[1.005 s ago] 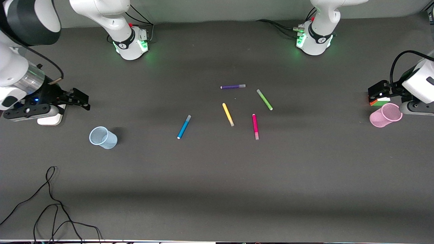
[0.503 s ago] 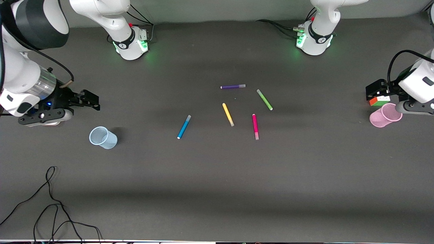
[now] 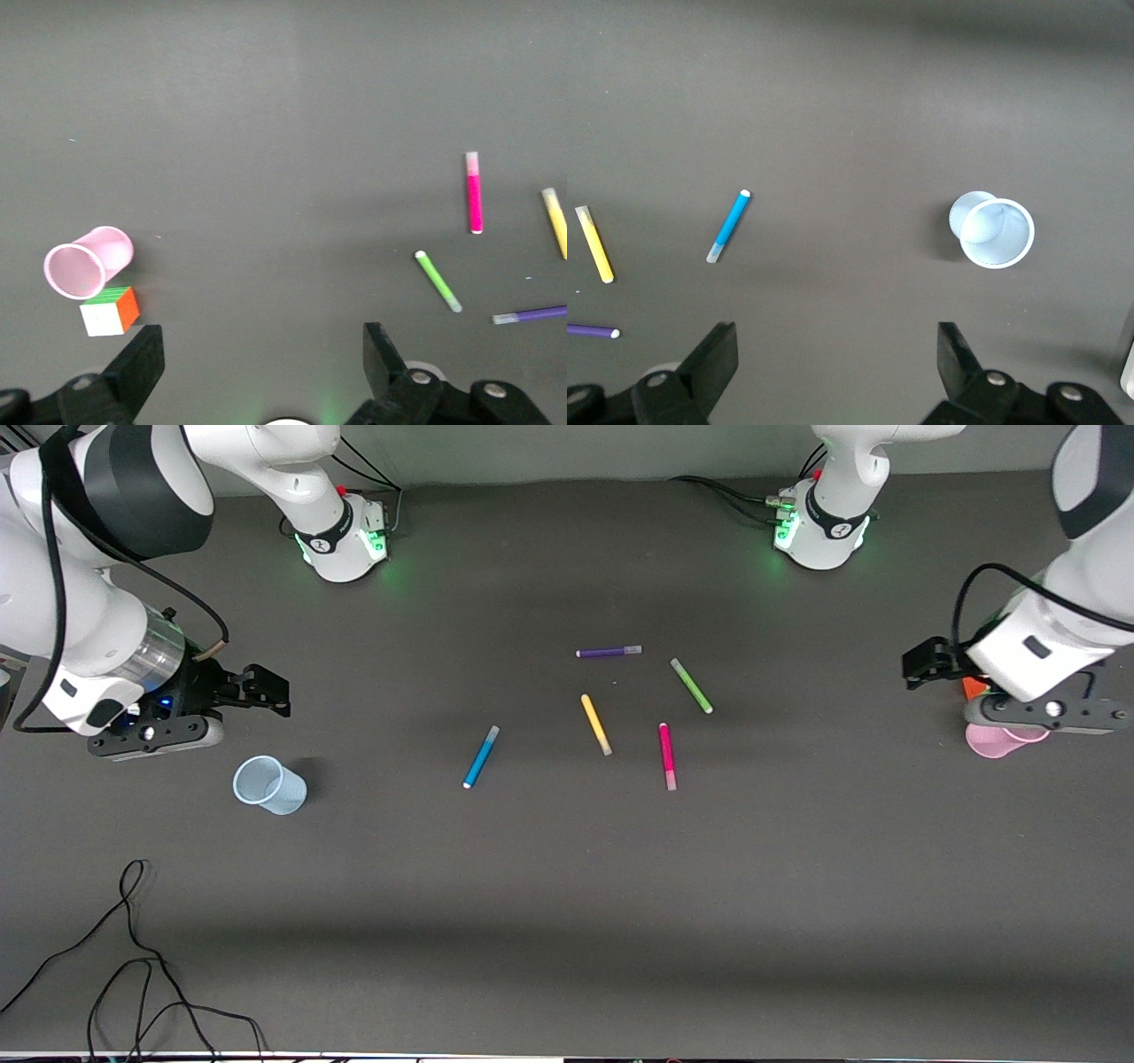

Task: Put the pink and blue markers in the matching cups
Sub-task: 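Move the right gripper to the blue marker while the left gripper reaches the pink marker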

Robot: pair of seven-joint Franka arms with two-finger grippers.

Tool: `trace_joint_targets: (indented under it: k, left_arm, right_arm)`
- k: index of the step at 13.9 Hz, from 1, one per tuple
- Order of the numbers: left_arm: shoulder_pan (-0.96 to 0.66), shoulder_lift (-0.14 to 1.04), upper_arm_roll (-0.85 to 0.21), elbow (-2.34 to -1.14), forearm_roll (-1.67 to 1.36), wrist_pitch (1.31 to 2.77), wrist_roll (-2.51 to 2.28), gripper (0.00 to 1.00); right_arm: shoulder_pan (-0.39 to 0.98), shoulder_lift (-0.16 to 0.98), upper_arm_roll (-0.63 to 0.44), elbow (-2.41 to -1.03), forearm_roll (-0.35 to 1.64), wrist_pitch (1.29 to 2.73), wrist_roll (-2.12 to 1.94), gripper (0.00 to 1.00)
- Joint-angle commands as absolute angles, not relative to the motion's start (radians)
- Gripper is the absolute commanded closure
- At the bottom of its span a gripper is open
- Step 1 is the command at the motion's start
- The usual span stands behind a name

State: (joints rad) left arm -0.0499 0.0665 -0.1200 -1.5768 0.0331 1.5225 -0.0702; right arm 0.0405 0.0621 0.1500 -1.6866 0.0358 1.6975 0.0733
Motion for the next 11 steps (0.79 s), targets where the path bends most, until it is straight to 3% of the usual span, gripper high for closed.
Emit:
trace_joint_targets:
  k: [1,11]
  left_arm:
    - [-0.069,0.08,-0.11,-1.571,0.005,1.537,-0.104,0.0]
    - [-0.055,0.089,-0.11,-1.571,0.003,1.548,-0.103,0.0]
  right_arm:
    - [0.051,0.106,0.15,-1.658,0.026,1.675,0.113,0.0]
    - [0.101,0.23,0.152,-1.595,0.034,1.675,0.221,0.0]
